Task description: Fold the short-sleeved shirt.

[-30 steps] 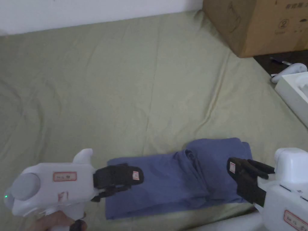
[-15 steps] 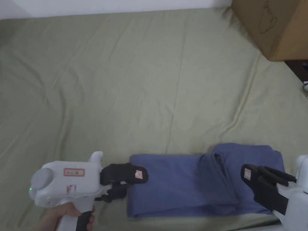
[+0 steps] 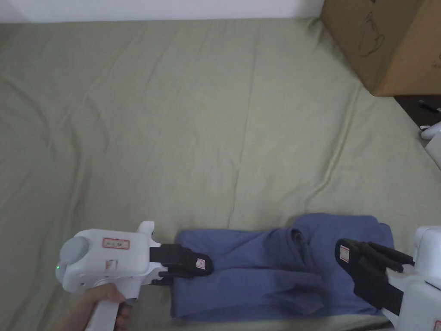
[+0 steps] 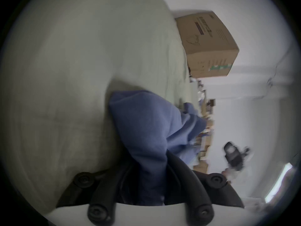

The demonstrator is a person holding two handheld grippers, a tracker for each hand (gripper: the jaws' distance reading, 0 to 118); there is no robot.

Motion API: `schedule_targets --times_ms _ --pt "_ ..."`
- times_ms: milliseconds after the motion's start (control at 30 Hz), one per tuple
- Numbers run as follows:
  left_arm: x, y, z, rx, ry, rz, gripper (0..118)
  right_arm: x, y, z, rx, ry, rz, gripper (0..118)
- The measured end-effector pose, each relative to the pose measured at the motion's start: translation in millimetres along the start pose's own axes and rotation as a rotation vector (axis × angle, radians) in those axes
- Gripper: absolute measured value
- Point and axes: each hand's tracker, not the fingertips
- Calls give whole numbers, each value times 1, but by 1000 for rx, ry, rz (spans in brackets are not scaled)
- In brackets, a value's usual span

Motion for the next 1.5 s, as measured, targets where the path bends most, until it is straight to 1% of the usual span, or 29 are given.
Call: schedule_targets --times_ms 100,133,200,300,400,533,633,700,800,867,900,933,1000,1067,1133,1167,1200,1267,1367,1433,1500 --pt "14 -4 1 19 127 -121 8 -2 0 8 34 -13 4 0" --pt "18 -4 2 10 135 -114 8 -2 -1 10 51 -17 8 0" --pt "22 -2 9 8 131 -123 8 -7 -2 15 122 -74 19 0" --pt "29 4 34 19 180 -159 8 -14 -5 24 212 -121 59 0" --pt "31 -3 73 56 238 -149 8 -20 -5 34 296 -127 72 0" --pt "31 -15 135 134 367 -129 8 -27 -3 40 323 -132 87 0" --pt "38 -20 174 197 438 -108 8 -27 -4 40 336 -121 77 0" --pt "49 -27 190 232 474 -123 8 -25 -5 39 344 -117 63 0" --pt "77 -35 197 253 533 -154 8 -20 -8 39 346 -116 55 0" --pt "101 -39 189 258 576 -163 8 -18 -9 39 339 -123 57 0" --pt "100 -28 188 245 598 -178 8 -17 -9 39 331 -128 55 0" --pt "114 -29 180 247 613 -181 8 -14 -9 40 324 -126 53 0" --pt "140 -30 161 245 642 -238 8 -9 -10 41 321 -132 47 0" --pt "167 -36 134 234 647 -287 8 -4 -11 42 311 -139 40 0" --pt "184 -35 104 212 631 -303 8 3 -12 44 307 -140 23 0" --pt "200 -51 77 177 617 -330 8 6 -13 46 308 -138 12 0" --pt "203 -52 60 174 606 -324 8 10 -13 47 303 -136 2 0" --pt "205 -46 15 63 659 -373 8 16 -15 48 285 -134 -12 0" --pt "198 -42 -38 47 718 -372 8 25 -20 51 268 -145 -20 0" --pt "192 -31 -65 -26 715 -410 9 32 -23 56 265 -144 -29 0" --pt "195 -31 -86 -26 726 -392 11 38 -25 61 261 -145 -34 0"
